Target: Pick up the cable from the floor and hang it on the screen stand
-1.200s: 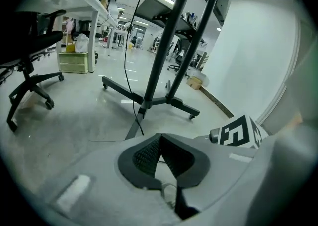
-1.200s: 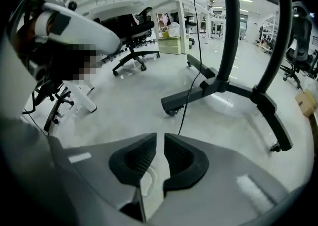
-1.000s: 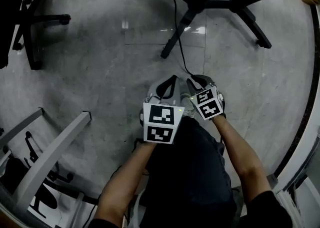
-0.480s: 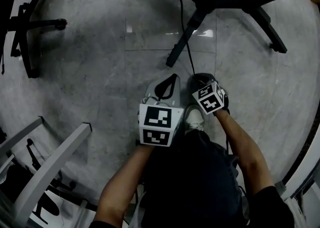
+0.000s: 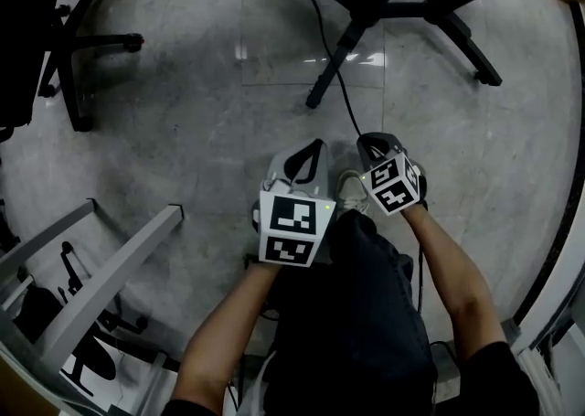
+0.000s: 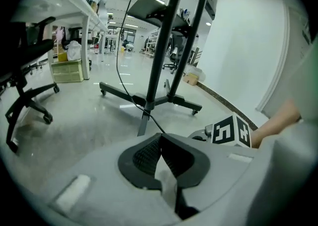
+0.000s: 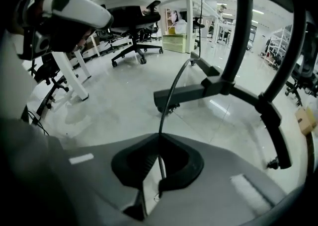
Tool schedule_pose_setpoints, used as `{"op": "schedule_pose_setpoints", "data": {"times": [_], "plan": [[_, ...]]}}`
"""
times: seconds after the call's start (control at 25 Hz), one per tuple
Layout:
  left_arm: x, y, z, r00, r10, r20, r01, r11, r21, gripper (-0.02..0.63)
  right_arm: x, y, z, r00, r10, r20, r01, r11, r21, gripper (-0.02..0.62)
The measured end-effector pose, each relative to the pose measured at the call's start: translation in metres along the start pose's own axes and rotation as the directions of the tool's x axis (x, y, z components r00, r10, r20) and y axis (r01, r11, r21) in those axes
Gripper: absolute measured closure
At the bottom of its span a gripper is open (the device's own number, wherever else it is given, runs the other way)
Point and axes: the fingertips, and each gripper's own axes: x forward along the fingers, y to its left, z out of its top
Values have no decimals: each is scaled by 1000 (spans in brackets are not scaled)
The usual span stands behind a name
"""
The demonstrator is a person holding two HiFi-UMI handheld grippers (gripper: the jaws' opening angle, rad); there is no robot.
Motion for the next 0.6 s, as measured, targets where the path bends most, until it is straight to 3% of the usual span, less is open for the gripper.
{"op": "schedule_pose_setpoints", "data": {"times": [0.2,0.6], "plan": [[-66,-18,63,999,9,47,-12,998,60,609,-85,11,52,999,-15,36,17,998,-55,586],[-173,-43,183,989,44,144,-60,993,105,601,-247,9,167,986,-79,144,100,984,-145,588]]}}
